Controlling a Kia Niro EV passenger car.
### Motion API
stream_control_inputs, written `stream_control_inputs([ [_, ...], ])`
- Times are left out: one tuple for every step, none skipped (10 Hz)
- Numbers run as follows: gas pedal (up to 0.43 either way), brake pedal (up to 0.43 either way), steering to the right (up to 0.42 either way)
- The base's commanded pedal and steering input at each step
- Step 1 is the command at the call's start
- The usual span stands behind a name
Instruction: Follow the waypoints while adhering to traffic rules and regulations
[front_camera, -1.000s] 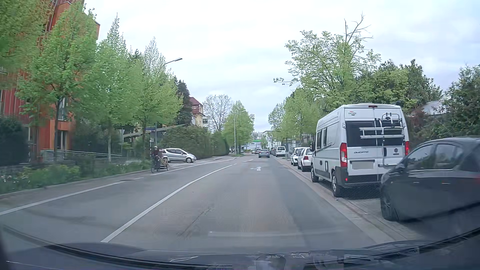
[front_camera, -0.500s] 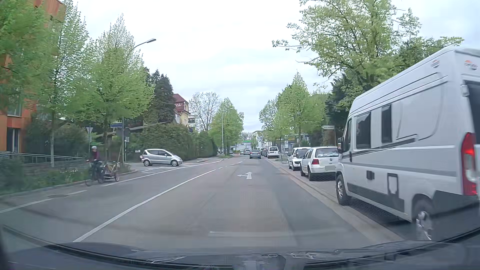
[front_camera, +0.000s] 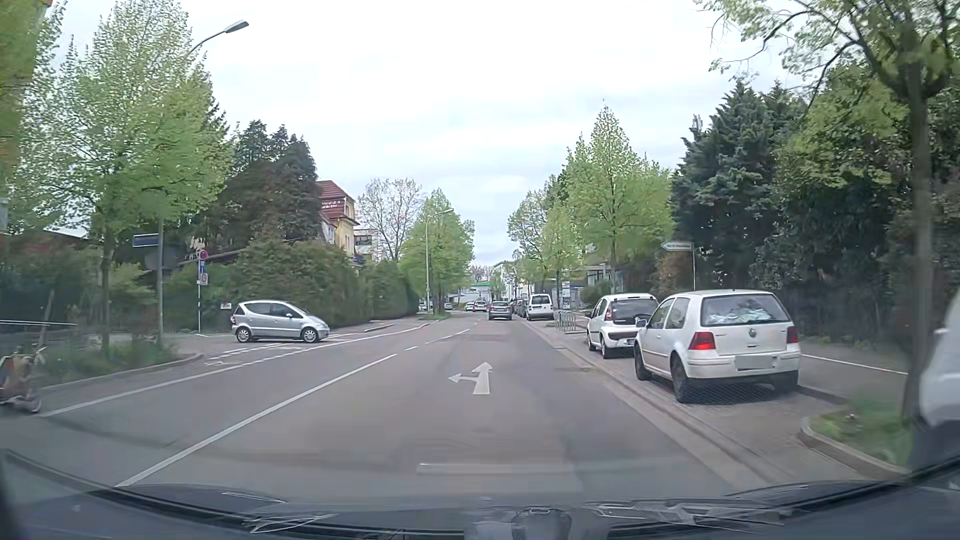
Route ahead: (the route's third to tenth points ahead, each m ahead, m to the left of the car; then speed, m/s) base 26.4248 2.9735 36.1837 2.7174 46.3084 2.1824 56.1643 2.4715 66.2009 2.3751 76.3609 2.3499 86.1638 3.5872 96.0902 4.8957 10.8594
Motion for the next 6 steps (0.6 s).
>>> stream_control_inputs([
  [0.087,0.000,0.003],
  [0.087,0.000,0.003],
  [0.087,0.000,0.004],
  [0.087,0.000,0.003],
  [0.087,0.000,0.003],
  [0.087,0.000,0.003],
])
